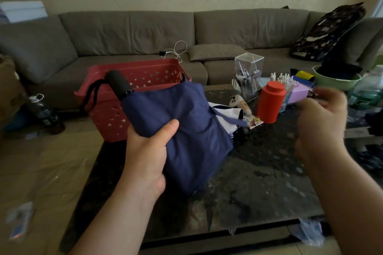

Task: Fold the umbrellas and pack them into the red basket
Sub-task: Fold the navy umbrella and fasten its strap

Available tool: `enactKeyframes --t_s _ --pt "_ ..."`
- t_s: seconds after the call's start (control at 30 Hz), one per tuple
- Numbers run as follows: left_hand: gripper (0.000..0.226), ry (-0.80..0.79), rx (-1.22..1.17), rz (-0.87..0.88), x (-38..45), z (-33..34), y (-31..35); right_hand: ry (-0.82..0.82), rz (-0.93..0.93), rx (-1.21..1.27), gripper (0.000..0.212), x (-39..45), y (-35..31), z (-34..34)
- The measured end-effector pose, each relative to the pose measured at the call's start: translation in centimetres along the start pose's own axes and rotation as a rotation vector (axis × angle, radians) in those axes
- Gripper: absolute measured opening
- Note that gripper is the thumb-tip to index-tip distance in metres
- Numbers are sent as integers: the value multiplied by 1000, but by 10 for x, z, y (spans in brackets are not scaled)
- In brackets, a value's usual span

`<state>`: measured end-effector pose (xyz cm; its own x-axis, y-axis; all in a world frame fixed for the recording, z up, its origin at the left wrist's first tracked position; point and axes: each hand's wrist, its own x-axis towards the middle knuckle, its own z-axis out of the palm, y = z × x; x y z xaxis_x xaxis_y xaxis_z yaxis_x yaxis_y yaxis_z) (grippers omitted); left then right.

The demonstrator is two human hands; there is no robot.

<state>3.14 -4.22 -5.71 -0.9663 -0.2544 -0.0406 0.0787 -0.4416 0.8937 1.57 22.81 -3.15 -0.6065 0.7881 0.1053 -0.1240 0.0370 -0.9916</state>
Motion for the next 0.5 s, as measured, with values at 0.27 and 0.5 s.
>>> enactKeyframes --t_s 0.27,0.5 --pt "66 -150 54 18 -19 15 -11 -805 -784 -815 61 -90 7 37" --pt "73 -118 52 -75 -18 11 -13 -1028 -273 -456 78 -75 27 35"
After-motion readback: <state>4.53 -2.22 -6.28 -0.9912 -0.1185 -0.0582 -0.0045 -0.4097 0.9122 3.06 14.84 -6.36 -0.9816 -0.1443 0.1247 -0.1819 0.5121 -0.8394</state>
